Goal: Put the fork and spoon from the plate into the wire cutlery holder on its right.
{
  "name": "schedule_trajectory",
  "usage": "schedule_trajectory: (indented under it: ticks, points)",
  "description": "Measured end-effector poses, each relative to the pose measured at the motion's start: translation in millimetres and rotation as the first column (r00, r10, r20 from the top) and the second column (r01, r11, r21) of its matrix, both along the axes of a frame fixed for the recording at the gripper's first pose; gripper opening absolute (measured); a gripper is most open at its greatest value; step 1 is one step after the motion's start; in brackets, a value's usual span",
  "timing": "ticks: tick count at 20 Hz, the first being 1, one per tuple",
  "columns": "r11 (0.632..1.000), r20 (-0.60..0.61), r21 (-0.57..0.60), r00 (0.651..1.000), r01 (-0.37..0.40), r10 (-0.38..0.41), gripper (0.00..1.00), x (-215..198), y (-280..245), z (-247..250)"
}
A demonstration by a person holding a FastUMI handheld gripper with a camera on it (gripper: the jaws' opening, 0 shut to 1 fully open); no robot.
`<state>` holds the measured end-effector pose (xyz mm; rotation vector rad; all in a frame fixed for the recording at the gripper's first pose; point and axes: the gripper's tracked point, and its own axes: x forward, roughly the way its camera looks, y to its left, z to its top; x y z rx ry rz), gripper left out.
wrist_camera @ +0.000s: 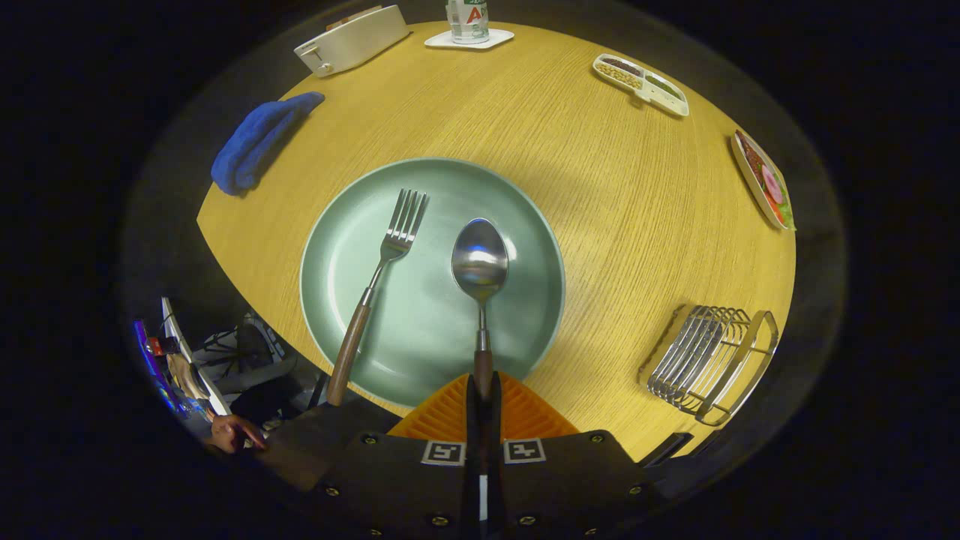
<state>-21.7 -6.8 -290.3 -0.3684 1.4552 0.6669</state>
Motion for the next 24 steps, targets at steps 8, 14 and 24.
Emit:
schedule_trajectory:
  ticks: [8,14,24]
  points:
    - [0.991,-0.022,-0.082,0.994,-0.106,0.104,0.04,8,-75,49]
    - [0.987,-0.024,-0.13,0.996,-0.091,0.089,0.04,15,-140,83]
    - [0.969,-0.057,-0.242,0.997,-0.059,0.047,0.04,34,-220,104]
